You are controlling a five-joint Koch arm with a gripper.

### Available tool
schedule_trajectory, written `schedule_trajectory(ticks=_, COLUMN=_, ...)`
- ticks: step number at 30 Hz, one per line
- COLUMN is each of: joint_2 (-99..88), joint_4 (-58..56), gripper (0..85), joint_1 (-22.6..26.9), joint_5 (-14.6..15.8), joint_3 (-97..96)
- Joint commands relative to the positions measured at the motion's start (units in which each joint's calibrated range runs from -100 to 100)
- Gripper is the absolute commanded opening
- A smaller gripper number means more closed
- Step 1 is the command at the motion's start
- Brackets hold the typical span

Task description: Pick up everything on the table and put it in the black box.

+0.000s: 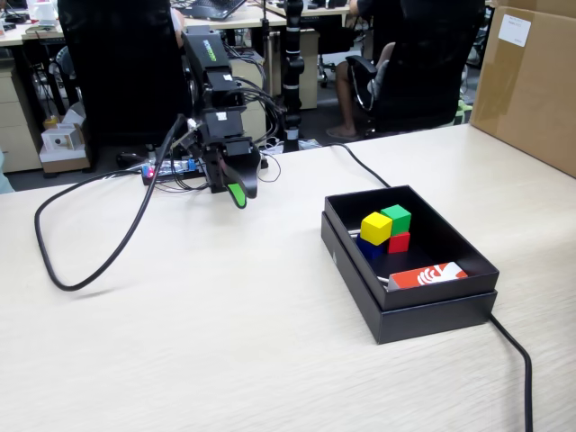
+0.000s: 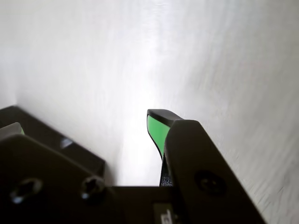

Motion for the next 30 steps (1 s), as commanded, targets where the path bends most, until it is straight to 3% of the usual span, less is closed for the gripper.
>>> schedule_trajectory(ticks=1, joint_2=-3.8, joint_4=8.2, gripper=51.9, joint_1=-0.6, joint_5=0.1, joint_3=-3.9)
schedule_trajectory(ticks=11, joint_2=-4.5, joint_4=32.6, gripper=51.3, joint_1=-1.8, joint_5=-1.3, joint_3=-28.7)
schedule_trajectory(ticks=30, joint_2=-4.3, joint_4=31.5, gripper=49.9, joint_1=-1.2, joint_5=-1.1, joint_3=-30.7)
